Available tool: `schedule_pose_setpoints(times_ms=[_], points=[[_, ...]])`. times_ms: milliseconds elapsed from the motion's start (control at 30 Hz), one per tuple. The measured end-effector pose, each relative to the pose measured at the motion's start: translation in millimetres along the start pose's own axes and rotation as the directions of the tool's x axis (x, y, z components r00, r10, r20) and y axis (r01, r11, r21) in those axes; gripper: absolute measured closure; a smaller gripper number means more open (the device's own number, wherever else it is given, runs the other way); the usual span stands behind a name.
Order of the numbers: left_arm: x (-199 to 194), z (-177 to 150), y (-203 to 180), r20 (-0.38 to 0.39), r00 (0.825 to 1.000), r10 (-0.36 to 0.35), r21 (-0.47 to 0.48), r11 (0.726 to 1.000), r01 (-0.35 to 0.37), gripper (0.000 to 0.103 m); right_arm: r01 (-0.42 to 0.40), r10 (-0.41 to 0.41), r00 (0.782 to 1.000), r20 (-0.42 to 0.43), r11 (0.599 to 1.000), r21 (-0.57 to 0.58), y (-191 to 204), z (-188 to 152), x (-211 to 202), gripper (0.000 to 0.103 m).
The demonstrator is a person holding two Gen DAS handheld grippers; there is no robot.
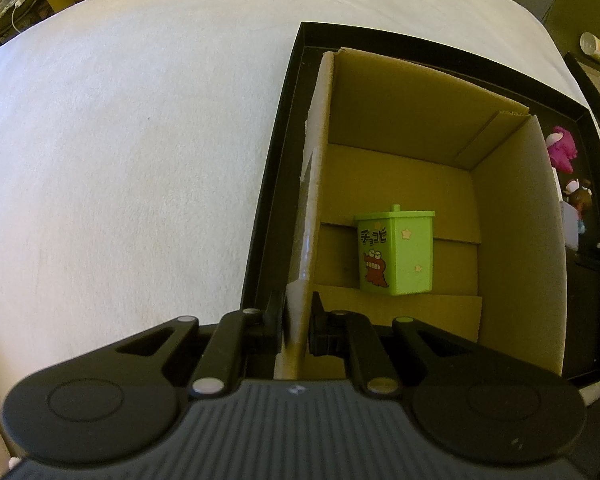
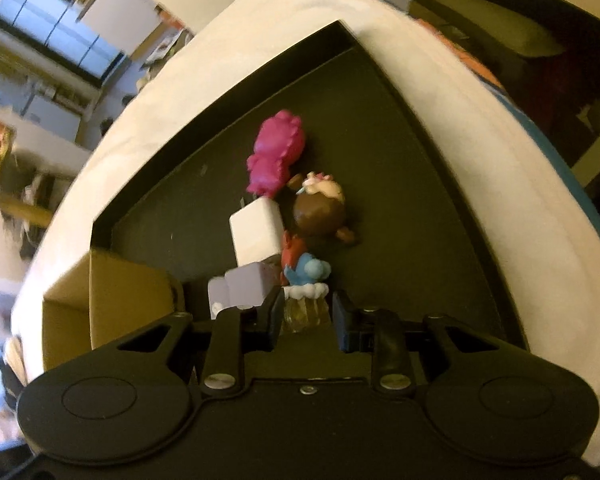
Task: Organize rigid objects
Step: 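Grasp the small clear bottle with blue figure using the right gripper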
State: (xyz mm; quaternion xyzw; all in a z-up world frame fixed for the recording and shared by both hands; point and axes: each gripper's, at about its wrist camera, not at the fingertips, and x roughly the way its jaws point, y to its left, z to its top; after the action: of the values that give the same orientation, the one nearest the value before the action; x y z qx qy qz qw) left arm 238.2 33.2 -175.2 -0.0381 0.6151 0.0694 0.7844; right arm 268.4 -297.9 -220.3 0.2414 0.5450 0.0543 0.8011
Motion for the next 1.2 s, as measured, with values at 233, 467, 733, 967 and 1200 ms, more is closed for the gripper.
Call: schedule_pose_setpoints(times_ms=[233, 467, 733, 967, 1200], points=[[-1, 1, 0, 0.001, 1.000, -0.003, -0.001, 1.000, 0.003, 0.092, 0.119, -0.117, 0.993, 0.021, 0.980, -0.158, 26, -9, 9, 0.081], [0, 1, 2, -0.001, 1.000, -0.007, -0.007, 1.000, 0.007, 0.092, 0.155, -0.151, 0.988, 0.036, 0.968, -0.197, 32, -14, 4, 0.082], [1, 0, 2, -0.002, 1.000, -0.003, -0.003, 1.000, 0.003, 0.093, 0.173, -0.164, 0.985, 0.059, 0.964, -0.204, 35, -17, -11, 0.082], [2, 0, -7, -0.009, 1.000, 0.020, 0.021, 1.000, -0.020, 0.093, 0.184, -0.165, 0.981, 0.103, 0.960, -0.211, 39, -14, -24, 0.082], [5, 0, -17, -0.012, 0.999, 0.051, 0.052, 0.997, -0.050, 0.092, 0.181, -0.152, 0.979, 0.137, 0.956, -0.232, 46, -11, -36, 0.082]])
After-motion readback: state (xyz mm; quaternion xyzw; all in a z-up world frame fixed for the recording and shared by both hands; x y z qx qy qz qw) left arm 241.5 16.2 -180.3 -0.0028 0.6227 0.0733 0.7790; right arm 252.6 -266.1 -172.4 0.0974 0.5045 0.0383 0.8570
